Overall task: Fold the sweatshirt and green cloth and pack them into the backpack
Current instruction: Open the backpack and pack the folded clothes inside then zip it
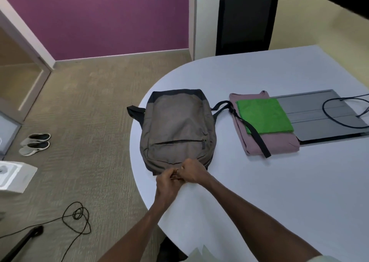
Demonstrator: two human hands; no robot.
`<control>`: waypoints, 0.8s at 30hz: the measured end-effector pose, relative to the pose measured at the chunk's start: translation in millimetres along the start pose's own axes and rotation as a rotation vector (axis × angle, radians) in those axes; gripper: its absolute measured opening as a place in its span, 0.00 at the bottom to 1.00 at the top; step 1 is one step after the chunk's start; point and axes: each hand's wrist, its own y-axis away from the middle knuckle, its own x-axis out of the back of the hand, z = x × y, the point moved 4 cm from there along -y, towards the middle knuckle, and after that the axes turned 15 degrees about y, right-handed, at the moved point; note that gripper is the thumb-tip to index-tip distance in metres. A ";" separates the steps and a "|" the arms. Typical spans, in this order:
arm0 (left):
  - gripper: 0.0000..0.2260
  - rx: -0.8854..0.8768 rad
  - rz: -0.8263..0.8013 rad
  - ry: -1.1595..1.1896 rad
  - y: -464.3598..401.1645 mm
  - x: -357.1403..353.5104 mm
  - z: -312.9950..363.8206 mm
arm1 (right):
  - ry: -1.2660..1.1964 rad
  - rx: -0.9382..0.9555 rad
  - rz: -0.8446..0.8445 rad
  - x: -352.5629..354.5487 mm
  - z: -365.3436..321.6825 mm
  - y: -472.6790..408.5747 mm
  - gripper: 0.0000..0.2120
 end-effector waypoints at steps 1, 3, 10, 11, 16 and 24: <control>0.07 0.008 0.040 -0.001 1.5 -2.0 -0.8 | 0.021 0.016 -0.011 1.7 -0.7 0.4 0.24; 0.08 0.014 0.125 -0.009 4.3 -4.1 -2.9 | 0.033 0.063 -0.044 7.5 -1.7 1.4 0.23; 0.01 0.080 0.274 0.145 18.5 -17.1 -9.3 | 0.388 0.182 0.209 12.3 12.7 -2.6 0.02; 0.01 0.089 0.285 0.158 20.0 -17.6 -11.7 | 0.355 0.168 0.205 5.4 21.8 -6.4 0.01; 0.02 0.082 0.323 0.153 15.0 -5.4 -21.1 | 0.311 0.126 0.227 17.1 32.4 -6.9 0.05; 0.04 0.056 0.435 0.086 -15.7 89.7 -46.8 | 0.191 -0.049 0.162 34.8 69.4 -6.2 0.05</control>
